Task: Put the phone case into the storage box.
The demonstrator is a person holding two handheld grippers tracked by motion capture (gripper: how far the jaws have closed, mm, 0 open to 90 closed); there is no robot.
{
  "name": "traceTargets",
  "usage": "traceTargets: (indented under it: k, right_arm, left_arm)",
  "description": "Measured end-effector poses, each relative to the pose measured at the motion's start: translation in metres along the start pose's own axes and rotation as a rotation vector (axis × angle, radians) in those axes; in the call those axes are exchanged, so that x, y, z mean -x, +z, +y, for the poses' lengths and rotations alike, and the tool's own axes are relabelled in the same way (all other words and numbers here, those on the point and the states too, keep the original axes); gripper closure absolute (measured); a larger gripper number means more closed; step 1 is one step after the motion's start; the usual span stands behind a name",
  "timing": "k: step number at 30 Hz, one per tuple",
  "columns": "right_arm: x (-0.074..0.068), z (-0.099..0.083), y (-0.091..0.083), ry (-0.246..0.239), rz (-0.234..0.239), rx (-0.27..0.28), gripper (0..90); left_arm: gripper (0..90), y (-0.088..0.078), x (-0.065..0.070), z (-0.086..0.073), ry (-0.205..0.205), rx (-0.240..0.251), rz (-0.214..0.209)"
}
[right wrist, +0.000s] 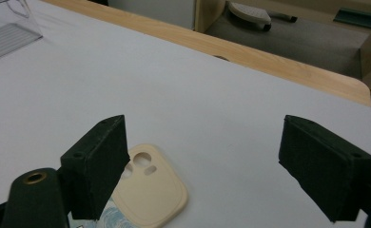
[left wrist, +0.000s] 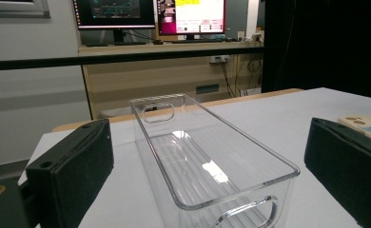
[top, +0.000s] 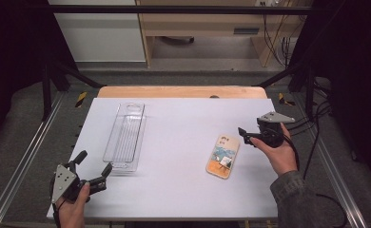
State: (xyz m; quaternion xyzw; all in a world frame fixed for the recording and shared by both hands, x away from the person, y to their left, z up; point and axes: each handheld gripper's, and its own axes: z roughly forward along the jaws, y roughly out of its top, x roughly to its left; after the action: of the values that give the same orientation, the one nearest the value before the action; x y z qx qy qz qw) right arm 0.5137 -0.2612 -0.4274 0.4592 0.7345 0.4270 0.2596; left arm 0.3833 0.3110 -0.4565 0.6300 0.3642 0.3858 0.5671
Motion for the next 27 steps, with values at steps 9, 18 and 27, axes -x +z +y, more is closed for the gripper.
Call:
traceTargets:
  k: [9, 18, 27]
  right_arm:
    - [0.003, -0.004, 0.016, 0.003, 0.0, -0.045, 25.9]
    - [0.004, -0.007, 0.025, -0.001, -0.003, -0.065, 44.2]
    - [0.006, -0.01, 0.032, -0.027, -0.011, -0.099, 71.3]
  left_arm:
    - [2.3, 0.001, -0.001, -0.001, -0.004, 0.0, 0.002]
    - [2.4, 0.001, 0.0, -0.001, -0.002, -0.004, 0.004]
    - [2.5, 0.001, 0.0, -0.001, 0.0, -0.009, 0.005]
